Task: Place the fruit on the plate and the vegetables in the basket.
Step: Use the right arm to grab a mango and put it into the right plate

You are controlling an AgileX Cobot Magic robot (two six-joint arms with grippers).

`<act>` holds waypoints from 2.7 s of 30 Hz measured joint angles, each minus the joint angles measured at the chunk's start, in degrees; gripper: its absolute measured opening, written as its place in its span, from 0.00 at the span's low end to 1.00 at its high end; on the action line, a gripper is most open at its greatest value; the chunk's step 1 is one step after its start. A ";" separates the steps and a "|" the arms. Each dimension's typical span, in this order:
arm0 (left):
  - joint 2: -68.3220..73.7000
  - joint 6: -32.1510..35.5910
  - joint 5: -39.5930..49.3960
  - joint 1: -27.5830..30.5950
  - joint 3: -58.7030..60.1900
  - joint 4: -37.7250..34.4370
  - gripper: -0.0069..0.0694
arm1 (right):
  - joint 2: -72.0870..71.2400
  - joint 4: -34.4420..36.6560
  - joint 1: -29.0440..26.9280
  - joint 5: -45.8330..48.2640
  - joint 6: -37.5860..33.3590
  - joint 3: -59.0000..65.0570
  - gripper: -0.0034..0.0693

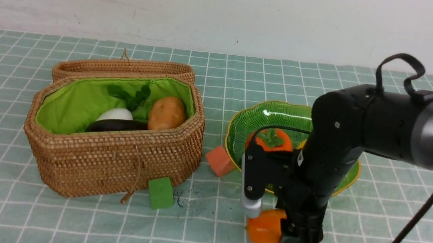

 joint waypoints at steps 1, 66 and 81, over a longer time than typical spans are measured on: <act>0.00 0.00 0.00 0.00 0.00 0.00 0.36 | 0.54 0.05 0.00 0.13 0.00 -0.22 0.75; 0.00 0.00 0.00 0.00 0.00 0.00 0.40 | -6.54 4.82 -0.10 0.74 -5.06 11.09 0.76; 0.00 0.00 0.00 0.00 0.00 0.00 0.40 | -6.82 16.18 -16.28 -19.94 16.56 -7.00 0.76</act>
